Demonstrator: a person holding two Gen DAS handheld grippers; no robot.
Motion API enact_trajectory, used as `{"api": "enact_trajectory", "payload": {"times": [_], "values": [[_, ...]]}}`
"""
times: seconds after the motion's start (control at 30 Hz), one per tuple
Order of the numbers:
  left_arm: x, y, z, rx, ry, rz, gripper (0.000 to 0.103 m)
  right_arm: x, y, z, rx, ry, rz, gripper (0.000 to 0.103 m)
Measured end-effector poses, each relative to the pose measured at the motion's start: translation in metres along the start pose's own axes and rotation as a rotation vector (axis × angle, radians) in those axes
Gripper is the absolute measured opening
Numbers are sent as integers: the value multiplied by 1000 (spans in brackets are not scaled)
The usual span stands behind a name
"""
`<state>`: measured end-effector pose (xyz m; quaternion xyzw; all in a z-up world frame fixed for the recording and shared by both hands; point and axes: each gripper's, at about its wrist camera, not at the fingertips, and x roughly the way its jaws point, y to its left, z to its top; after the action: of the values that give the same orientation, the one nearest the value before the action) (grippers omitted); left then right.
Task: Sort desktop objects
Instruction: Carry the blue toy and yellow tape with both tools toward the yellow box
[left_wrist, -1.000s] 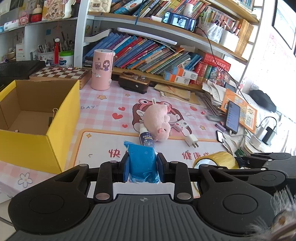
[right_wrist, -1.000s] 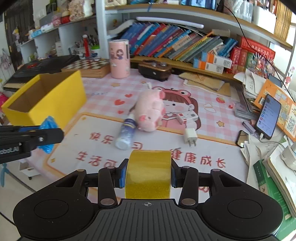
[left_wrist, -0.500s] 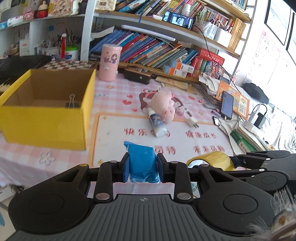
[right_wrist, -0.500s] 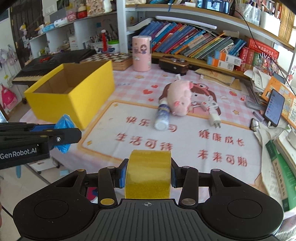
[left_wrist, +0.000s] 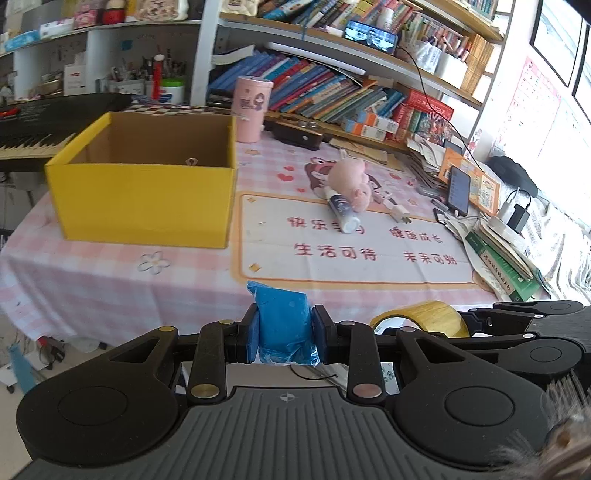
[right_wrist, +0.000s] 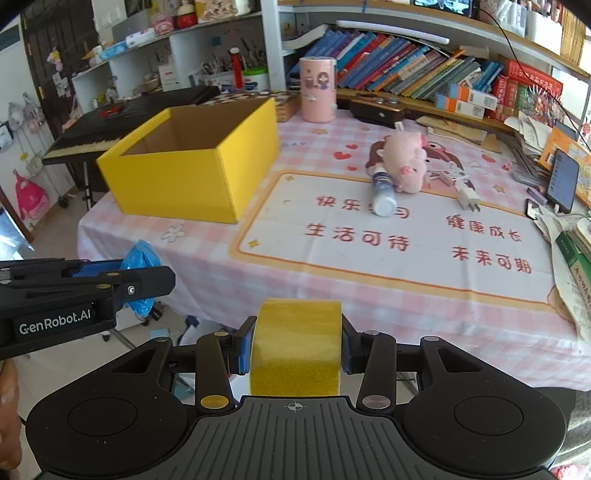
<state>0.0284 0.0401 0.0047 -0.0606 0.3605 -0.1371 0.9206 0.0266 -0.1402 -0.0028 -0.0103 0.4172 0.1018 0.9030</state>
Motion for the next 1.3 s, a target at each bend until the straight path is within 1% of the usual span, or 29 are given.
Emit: {"api": "enact_trajectory", "payload": {"times": [0.3, 0.6, 1.03, 1.3], "values": [[-26, 30, -19, -46, -2, 40, 27, -4, 41, -10, -39, 16, 36, 42], [-46, 54, -28, -90, -20, 84, 27, -3, 74, -12, -94, 16, 77, 42], [-61, 80, -30, -126, -49, 115, 27, 3, 107, -3, -148, 10, 113, 42], [-59, 91, -28, -157, -49, 122, 27, 11, 118, 4, -176, 14, 120, 42]]}}
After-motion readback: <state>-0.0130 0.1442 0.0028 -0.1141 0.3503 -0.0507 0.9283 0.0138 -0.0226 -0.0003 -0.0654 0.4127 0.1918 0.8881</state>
